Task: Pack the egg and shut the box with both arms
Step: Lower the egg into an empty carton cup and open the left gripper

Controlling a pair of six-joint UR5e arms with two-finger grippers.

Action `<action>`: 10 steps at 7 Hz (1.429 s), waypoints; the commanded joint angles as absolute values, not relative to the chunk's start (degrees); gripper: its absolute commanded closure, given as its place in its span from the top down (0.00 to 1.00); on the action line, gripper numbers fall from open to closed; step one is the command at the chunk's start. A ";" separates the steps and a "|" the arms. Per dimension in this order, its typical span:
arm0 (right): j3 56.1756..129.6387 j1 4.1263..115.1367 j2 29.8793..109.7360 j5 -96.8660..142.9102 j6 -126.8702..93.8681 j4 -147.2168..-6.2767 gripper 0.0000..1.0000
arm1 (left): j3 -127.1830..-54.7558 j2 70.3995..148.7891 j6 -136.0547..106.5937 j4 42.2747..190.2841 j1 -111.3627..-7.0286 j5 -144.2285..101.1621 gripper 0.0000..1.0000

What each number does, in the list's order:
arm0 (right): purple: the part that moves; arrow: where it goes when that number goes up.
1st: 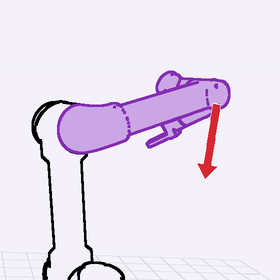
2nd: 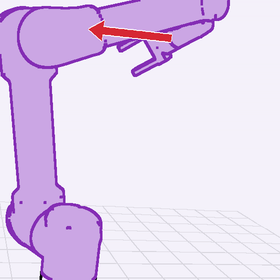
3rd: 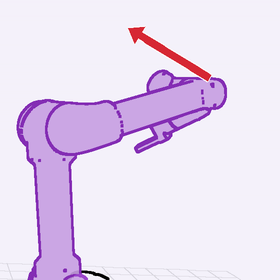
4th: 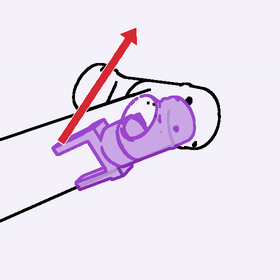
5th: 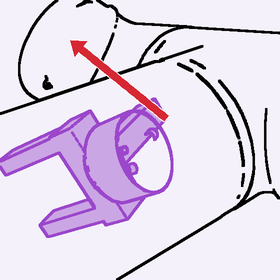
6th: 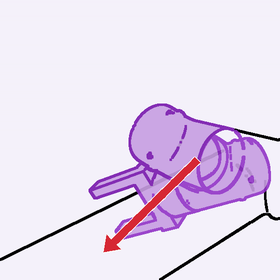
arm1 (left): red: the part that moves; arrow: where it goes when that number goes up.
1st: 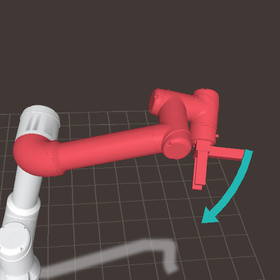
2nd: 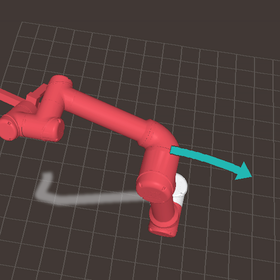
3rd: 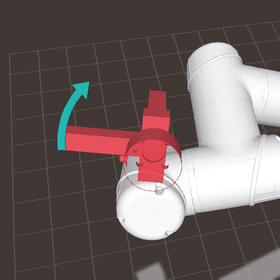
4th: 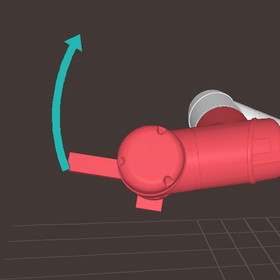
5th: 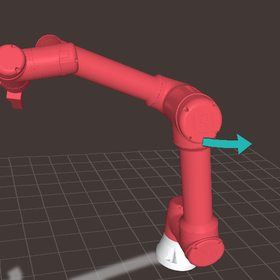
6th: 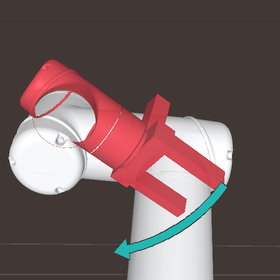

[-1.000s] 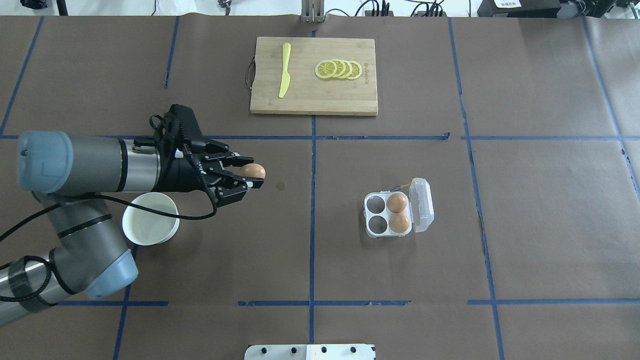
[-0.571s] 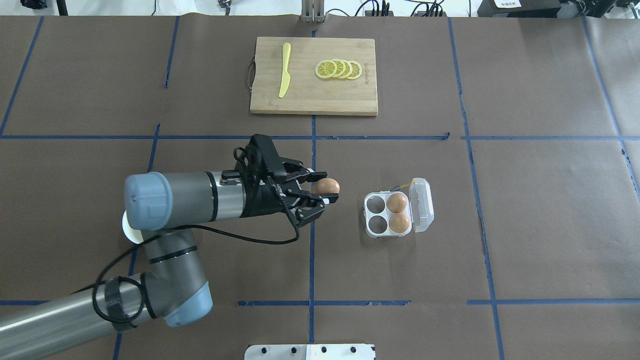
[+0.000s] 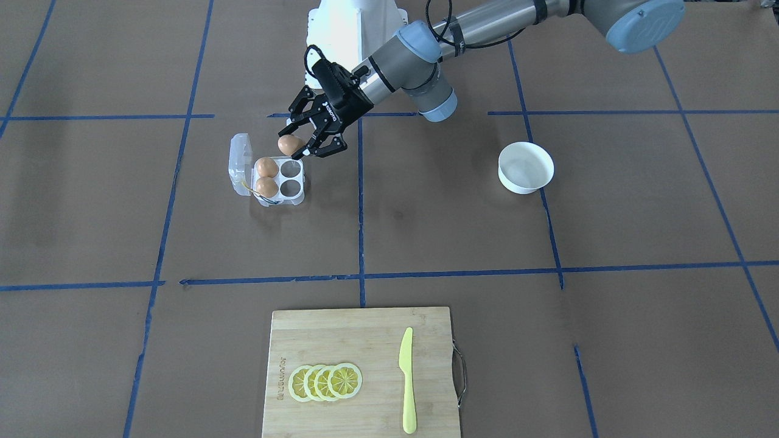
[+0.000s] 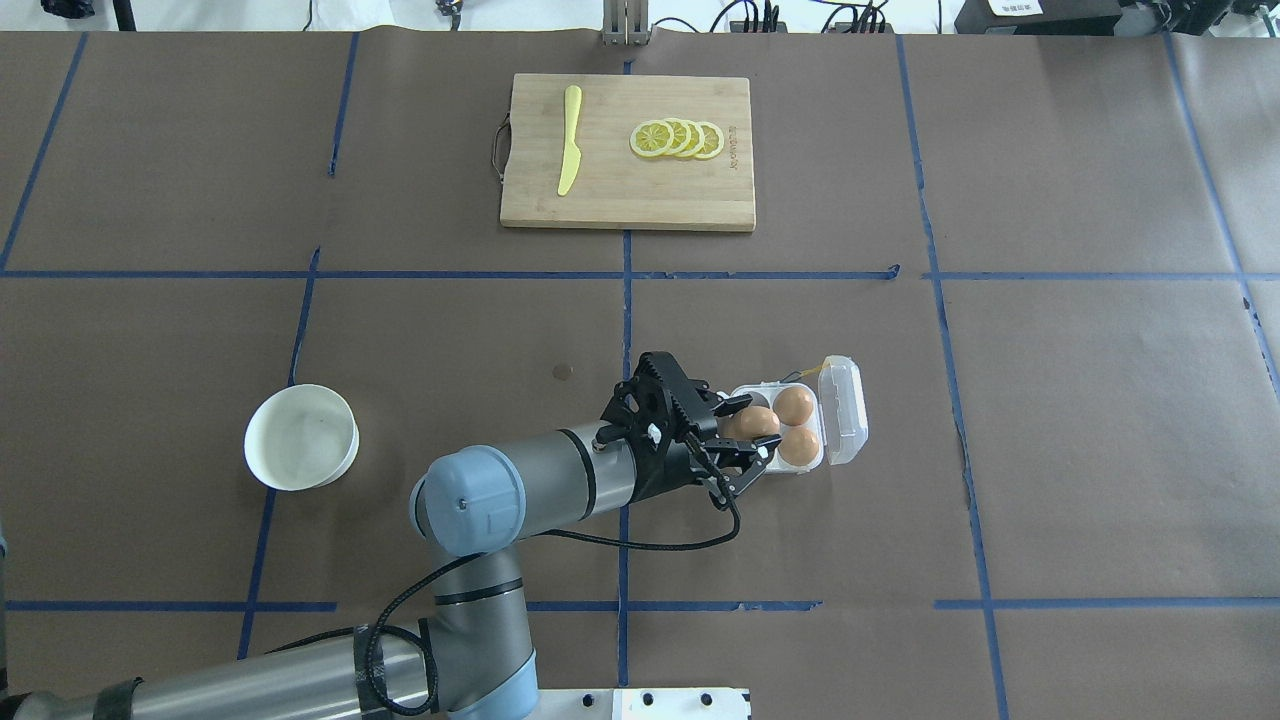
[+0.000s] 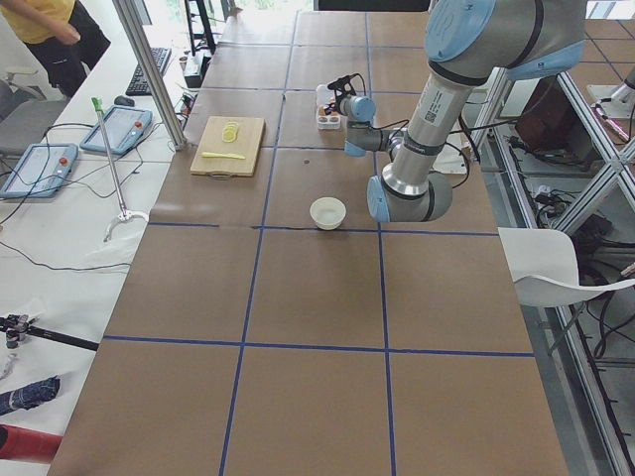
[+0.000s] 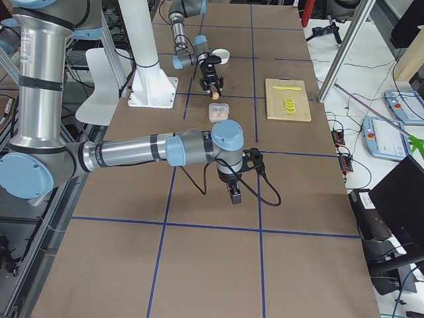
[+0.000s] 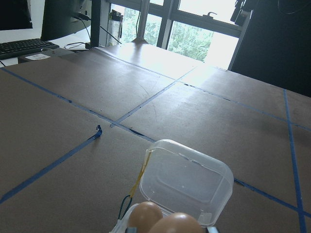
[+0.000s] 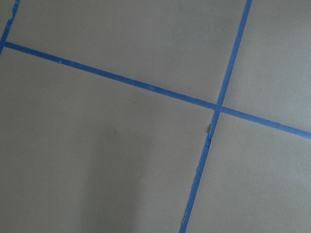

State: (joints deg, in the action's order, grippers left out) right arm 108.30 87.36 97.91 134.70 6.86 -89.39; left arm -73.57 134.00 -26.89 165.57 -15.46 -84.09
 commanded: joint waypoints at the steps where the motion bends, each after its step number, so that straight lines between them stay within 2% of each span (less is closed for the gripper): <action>1: 108.37 87.36 97.82 134.74 6.77 -89.38 1.00 | -69.28 136.74 -26.98 165.50 -15.03 -82.19 0.03; 3: 108.37 87.36 97.82 134.74 6.86 -89.38 1.00 | -67.85 138.43 -26.98 165.24 -15.03 -81.56 0.10; 5: 108.37 87.36 97.82 134.74 6.86 -89.38 1.00 | -67.67 138.34 -26.98 165.15 -15.12 -81.65 0.27; 6: 108.37 87.36 97.82 134.74 6.86 -89.38 1.00 | -67.68 138.34 -27.07 165.15 -15.12 -81.65 0.40; 7: 108.37 87.36 97.82 134.82 6.86 -89.38 1.00 | -67.59 138.17 -27.07 165.15 -15.12 -81.74 0.47; 8: 108.37 87.36 97.82 134.82 6.86 -89.38 1.00 | -67.67 138.08 -27.07 165.15 -15.12 -81.83 0.58; 10: 108.37 87.36 97.82 134.82 6.86 -89.38 1.00 | -67.59 137.99 -27.07 165.15 -15.12 -82.09 0.69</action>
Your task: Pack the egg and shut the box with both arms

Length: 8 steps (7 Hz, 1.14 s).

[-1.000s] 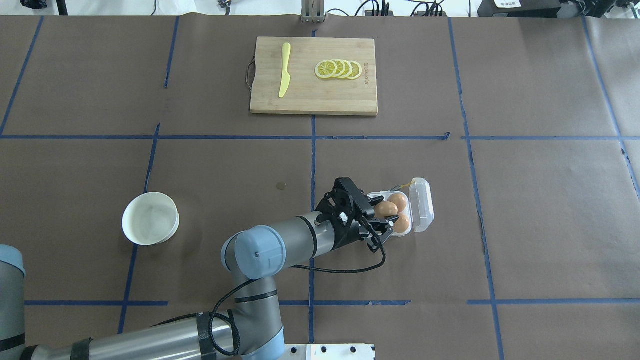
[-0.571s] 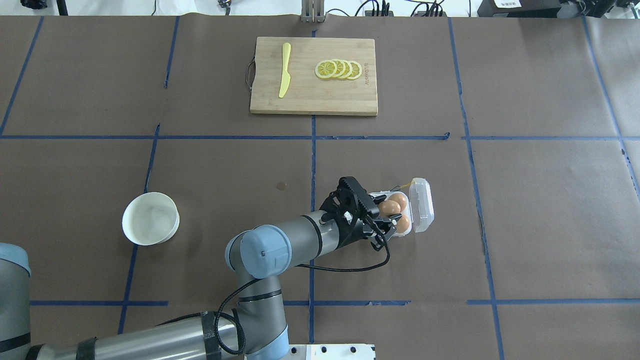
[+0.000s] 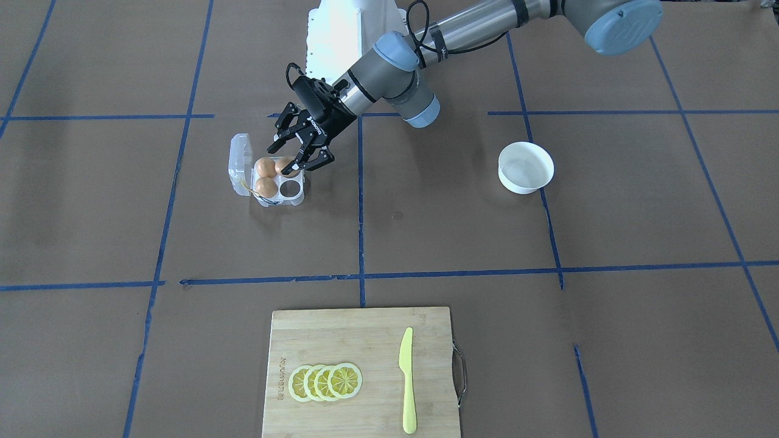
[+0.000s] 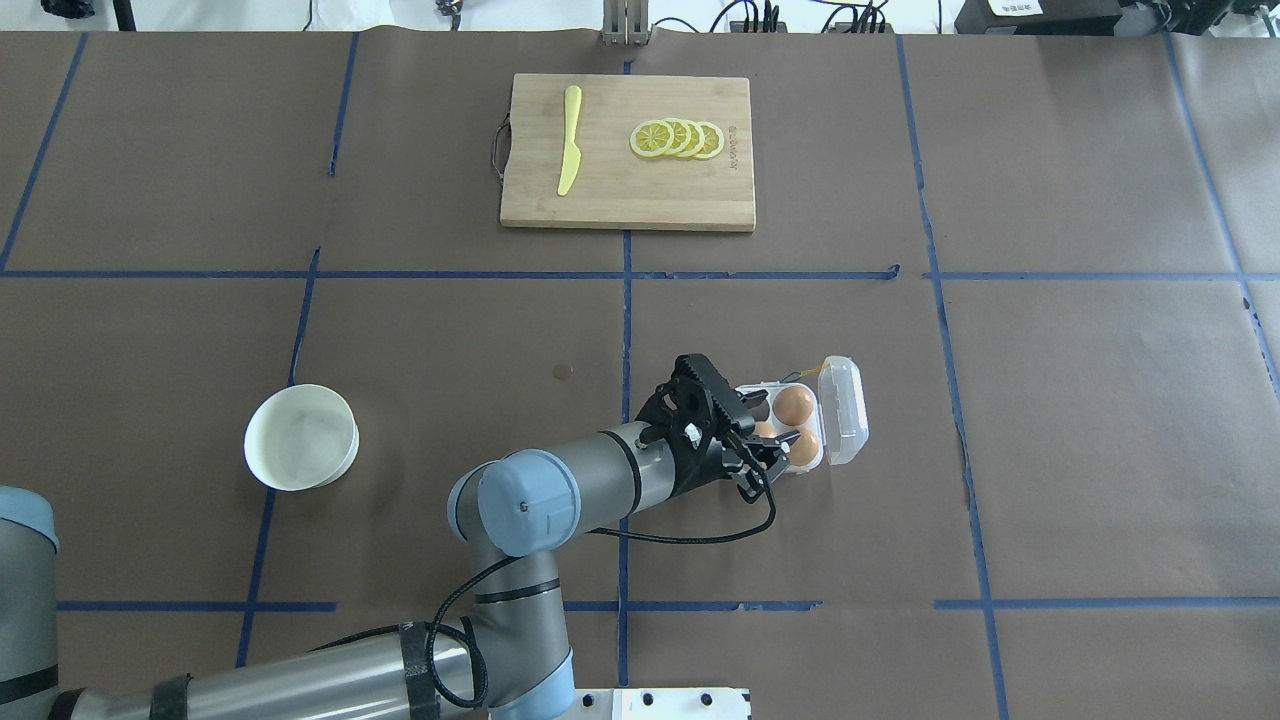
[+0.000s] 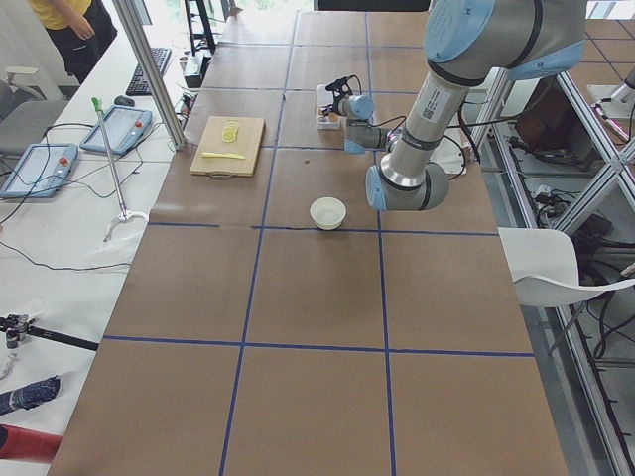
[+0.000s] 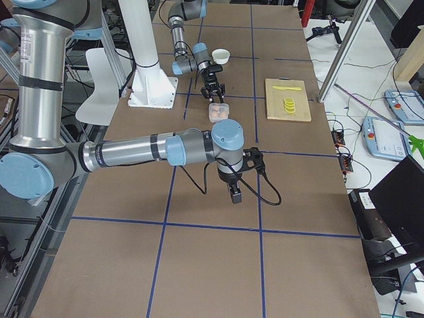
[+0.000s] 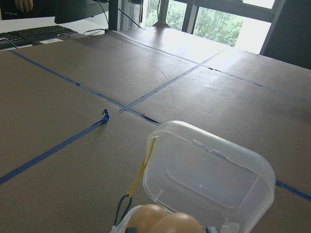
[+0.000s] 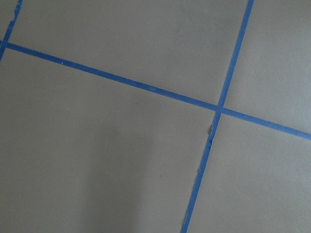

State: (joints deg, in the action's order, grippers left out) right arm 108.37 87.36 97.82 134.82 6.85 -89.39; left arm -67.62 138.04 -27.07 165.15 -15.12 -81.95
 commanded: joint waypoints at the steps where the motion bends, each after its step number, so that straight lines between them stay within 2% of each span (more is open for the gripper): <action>1: 108.28 87.36 97.82 134.82 6.86 -89.38 1.00 | -67.67 137.90 -27.07 165.15 -15.12 -82.18 0.73; 2: 108.28 87.36 97.82 134.82 6.77 -89.38 1.00 | -67.76 137.90 -27.51 165.23 -15.29 -82.26 0.99; 4: 108.28 87.36 97.82 135.35 6.77 -89.38 1.00 | -69.51 137.03 -28.30 164.54 -17.04 -82.61 1.00; 7: 108.19 87.36 97.74 135.62 5.10 -89.38 1.00 | -88.80 130.54 -27.95 132.75 -26.94 -100.23 1.00; 8: 108.19 87.36 97.82 135.44 3.44 -89.38 1.00 | -92.42 128.60 -27.60 122.19 -30.90 -104.37 1.00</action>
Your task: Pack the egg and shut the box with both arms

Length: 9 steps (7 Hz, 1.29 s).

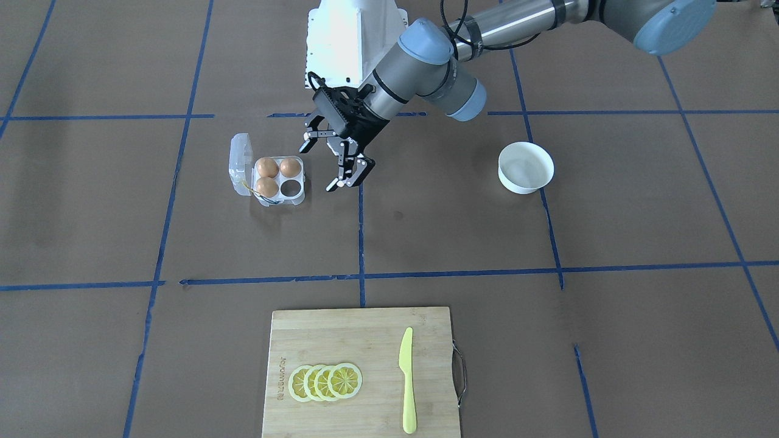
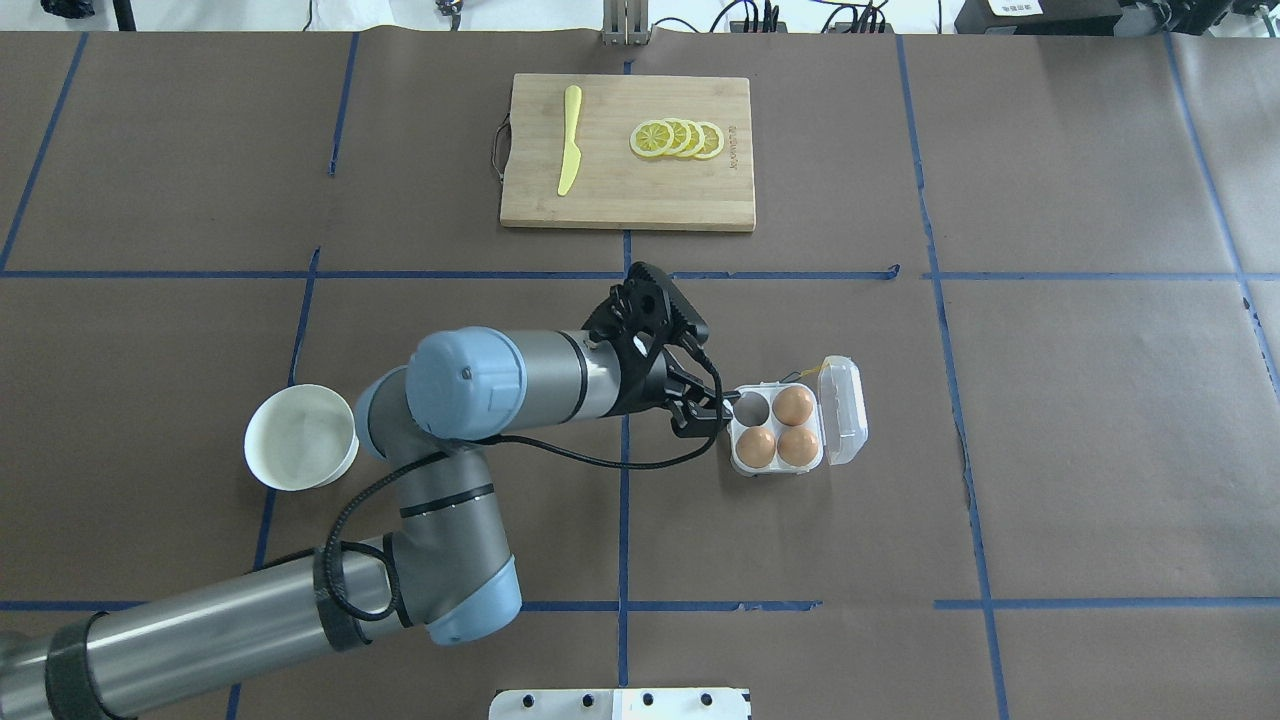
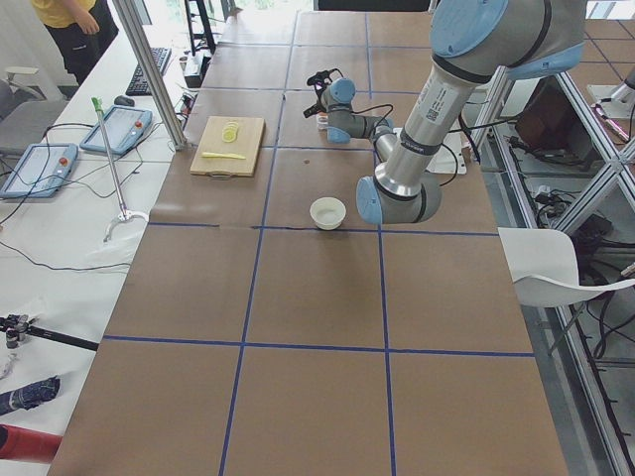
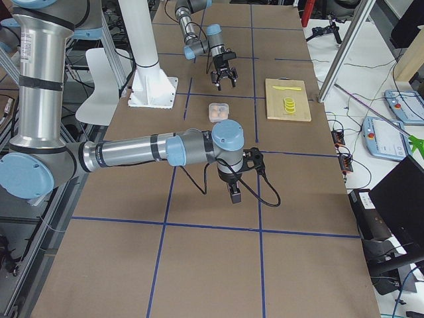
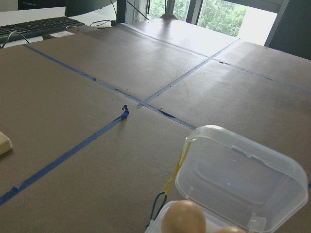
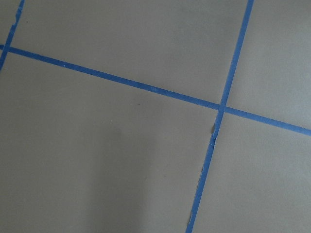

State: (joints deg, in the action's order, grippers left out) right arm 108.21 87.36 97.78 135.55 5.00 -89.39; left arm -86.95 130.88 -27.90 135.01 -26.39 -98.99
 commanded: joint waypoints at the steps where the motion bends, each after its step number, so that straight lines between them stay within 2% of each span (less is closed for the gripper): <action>1: 108.45 87.36 97.56 135.18 0.12 -89.21 1.00 | -96.55 125.89 -23.94 113.12 -36.33 -107.89 1.00; 4: 108.46 87.36 97.64 135.18 -0.88 -89.30 1.00 | -105.36 119.64 -6.78 91.71 -55.49 -110.83 1.00; 5: 108.46 87.36 97.91 135.26 -0.97 -89.30 1.00 | -106.16 112.83 -6.77 91.32 -60.94 -111.53 1.00; 8: 108.46 87.36 97.82 135.35 -1.93 -89.30 1.00 | -101.35 101.64 1.25 93.15 -76.16 -117.77 1.00; 9: 108.46 87.28 97.82 135.44 -1.93 -89.21 1.00 | -97.16 100.04 1.67 92.21 -80.12 -123.08 1.00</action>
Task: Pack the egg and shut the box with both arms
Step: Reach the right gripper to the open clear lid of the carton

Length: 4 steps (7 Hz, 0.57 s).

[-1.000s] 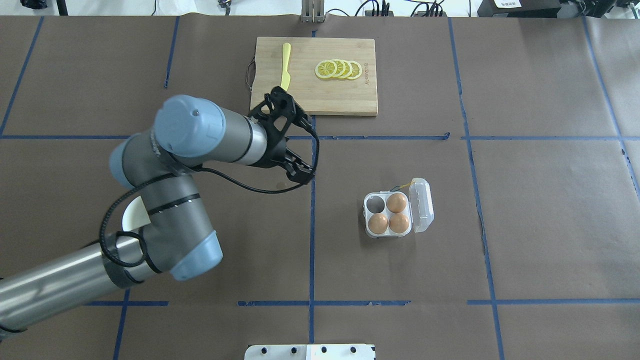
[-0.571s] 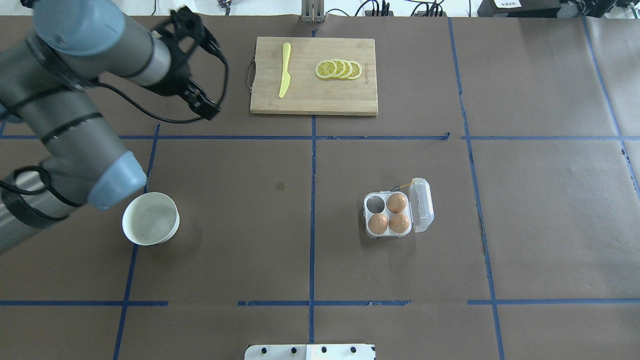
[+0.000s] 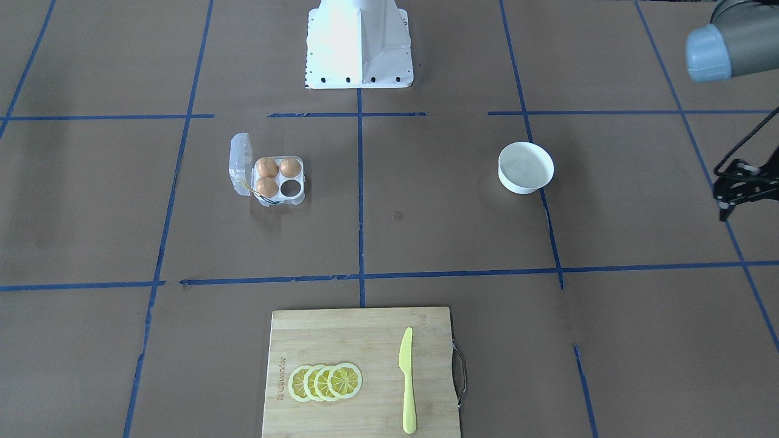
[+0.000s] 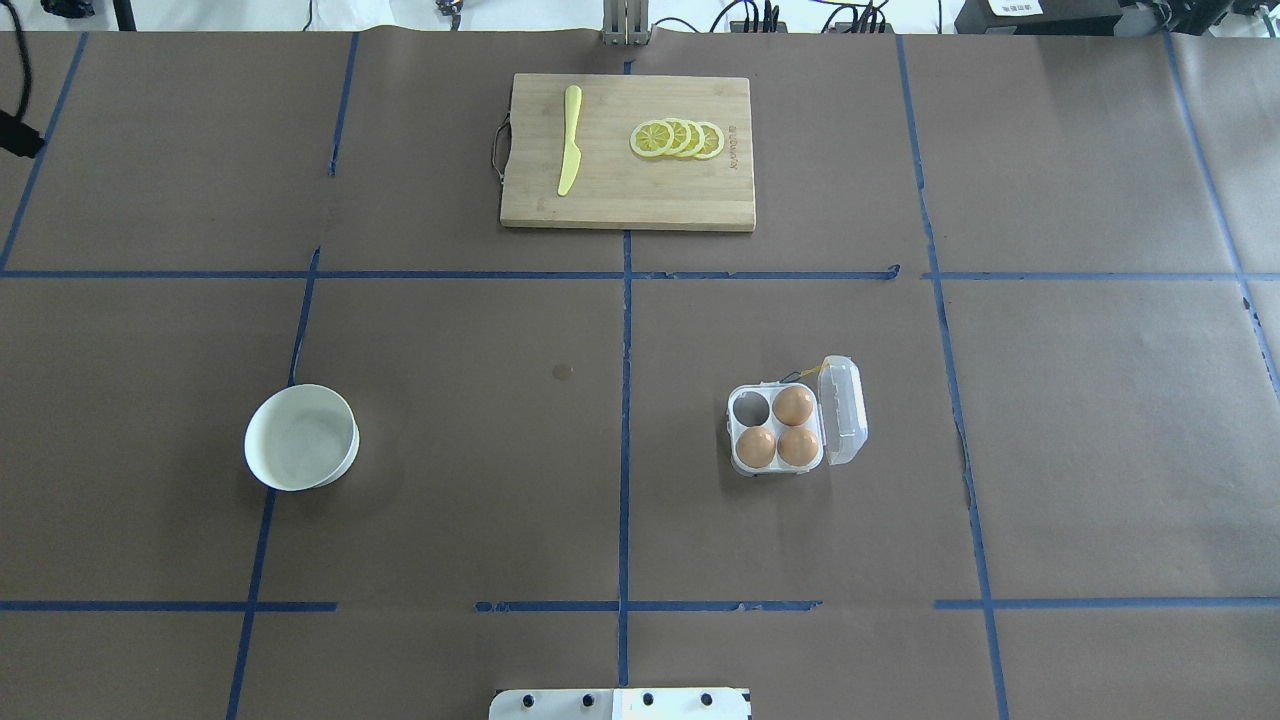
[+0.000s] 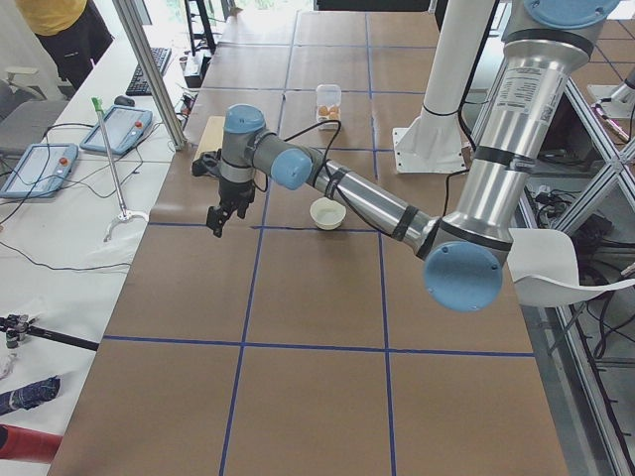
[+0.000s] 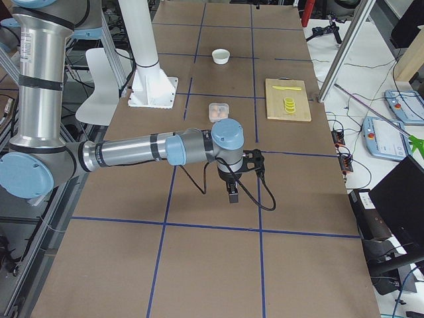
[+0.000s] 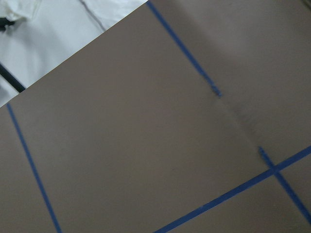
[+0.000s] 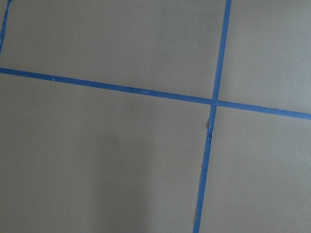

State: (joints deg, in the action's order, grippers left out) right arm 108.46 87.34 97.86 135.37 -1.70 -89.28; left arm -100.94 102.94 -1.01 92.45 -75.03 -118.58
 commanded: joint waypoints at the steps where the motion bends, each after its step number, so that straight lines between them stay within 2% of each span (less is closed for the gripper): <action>1: 108.89 86.23 97.65 135.53 -1.93 -89.21 1.00 | -91.29 99.93 2.02 91.94 -85.12 -130.36 1.00; 2: 109.59 83.96 97.65 135.53 -2.37 -89.12 1.00 | -90.19 96.89 2.37 92.02 -85.86 -131.56 1.00; 3: 110.47 79.85 97.65 135.27 -8.99 -88.34 0.87 | -90.18 95.55 2.46 91.85 -86.48 -131.66 1.00; 4: 110.83 74.32 97.30 134.83 -20.89 -82.07 0.29 | -90.70 93.97 2.46 92.02 -87.01 -131.66 1.00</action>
